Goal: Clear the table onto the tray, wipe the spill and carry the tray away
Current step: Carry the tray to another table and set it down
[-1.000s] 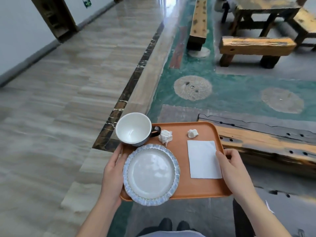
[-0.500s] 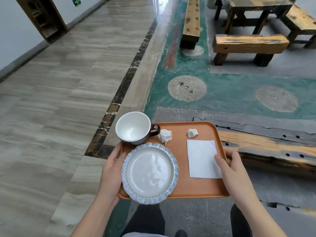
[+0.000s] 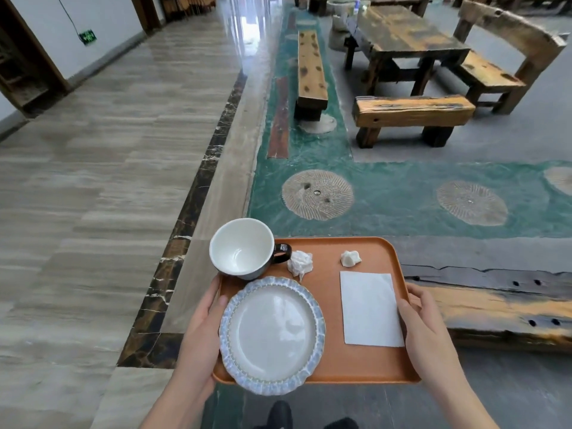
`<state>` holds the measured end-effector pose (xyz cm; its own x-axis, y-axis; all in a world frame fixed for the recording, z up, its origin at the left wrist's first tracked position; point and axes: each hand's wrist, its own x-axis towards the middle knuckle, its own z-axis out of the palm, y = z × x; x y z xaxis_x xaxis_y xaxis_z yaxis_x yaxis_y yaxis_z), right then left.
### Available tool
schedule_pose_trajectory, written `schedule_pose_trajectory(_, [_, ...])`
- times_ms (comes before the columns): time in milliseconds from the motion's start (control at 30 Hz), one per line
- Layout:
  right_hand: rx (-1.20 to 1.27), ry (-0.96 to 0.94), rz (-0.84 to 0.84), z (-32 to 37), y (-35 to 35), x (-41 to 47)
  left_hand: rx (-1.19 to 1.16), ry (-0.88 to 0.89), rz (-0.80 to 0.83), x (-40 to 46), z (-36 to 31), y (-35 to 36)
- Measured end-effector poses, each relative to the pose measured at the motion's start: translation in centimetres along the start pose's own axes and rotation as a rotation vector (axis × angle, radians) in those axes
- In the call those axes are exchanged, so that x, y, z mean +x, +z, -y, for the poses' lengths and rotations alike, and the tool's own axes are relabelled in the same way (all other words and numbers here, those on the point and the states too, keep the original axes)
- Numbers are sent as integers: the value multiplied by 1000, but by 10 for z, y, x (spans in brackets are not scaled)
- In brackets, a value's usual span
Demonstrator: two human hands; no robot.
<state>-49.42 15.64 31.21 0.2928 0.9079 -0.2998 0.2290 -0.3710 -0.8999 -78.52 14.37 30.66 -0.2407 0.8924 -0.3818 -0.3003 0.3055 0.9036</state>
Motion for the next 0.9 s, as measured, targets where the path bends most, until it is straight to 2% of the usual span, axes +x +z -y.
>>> schedule_pose_trajectory(367, [7,53,-30,45,66,105,17,-74,-92,137,-41,4])
schedule_pose_trajectory(900, [28,64,39,131,98,397,108,-106,-127,392,-118,128])
